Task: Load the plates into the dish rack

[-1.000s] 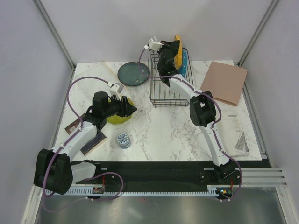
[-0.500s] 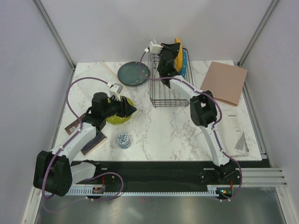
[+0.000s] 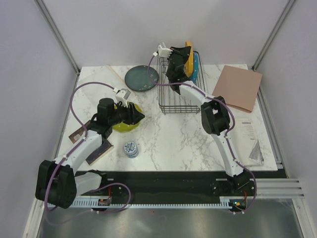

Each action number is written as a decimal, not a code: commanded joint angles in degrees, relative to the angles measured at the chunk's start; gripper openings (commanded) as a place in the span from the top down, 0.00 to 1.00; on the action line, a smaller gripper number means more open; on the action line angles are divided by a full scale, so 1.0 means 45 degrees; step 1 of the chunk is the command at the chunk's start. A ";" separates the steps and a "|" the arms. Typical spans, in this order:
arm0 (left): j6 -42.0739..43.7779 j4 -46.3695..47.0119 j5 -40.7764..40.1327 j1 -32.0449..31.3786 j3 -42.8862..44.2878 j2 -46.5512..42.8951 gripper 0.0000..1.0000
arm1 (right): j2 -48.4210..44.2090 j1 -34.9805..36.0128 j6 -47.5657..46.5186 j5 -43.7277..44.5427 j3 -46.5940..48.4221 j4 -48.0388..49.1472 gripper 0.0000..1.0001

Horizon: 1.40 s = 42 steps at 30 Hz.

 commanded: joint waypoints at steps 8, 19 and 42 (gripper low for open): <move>-0.0337 0.0285 0.0083 0.0047 0.0575 0.0539 0.51 | -0.0240 0.0324 -0.1741 0.0910 -0.1065 0.2509 1.00; -0.0474 0.0207 0.0317 0.0047 0.0790 0.0716 0.51 | 0.0424 0.0344 -0.3207 0.1418 -0.0735 0.3525 1.00; -0.0630 0.0422 0.0454 0.0047 0.0693 0.0755 0.50 | -0.0514 0.0481 -0.2778 0.2785 -0.2180 0.3506 0.58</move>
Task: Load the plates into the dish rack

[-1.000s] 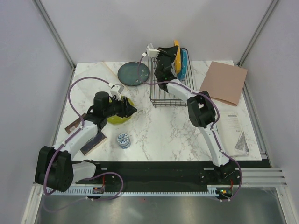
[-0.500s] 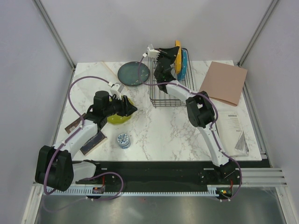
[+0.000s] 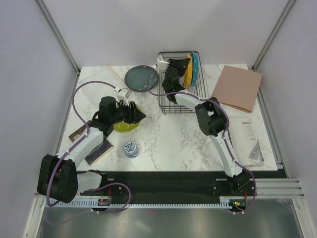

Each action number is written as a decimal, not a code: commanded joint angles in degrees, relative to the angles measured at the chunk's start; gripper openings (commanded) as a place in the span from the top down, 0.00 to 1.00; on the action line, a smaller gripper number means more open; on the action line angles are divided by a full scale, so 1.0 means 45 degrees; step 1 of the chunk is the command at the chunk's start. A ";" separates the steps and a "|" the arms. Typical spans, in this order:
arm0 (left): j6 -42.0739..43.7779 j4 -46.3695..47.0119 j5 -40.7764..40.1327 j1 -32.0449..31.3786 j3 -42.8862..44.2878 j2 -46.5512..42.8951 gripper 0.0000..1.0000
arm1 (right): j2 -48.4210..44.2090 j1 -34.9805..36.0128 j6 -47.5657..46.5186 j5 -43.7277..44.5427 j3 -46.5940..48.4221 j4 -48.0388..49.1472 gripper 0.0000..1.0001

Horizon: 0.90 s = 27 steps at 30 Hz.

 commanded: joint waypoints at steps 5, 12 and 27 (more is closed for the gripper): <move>-0.0295 0.0475 0.0337 0.0042 0.0323 -0.0003 0.51 | -0.0693 -0.0102 -0.0689 0.0799 0.0303 0.0839 0.36; -0.0237 0.0261 0.0299 0.0061 0.0440 0.0016 0.51 | -0.1121 0.0112 -0.0029 0.0585 0.0303 0.0705 0.30; 0.3396 -0.3157 -0.4544 0.0743 0.2941 0.0465 0.28 | -0.5007 0.2670 0.9871 -0.0878 -0.0928 -0.9016 0.02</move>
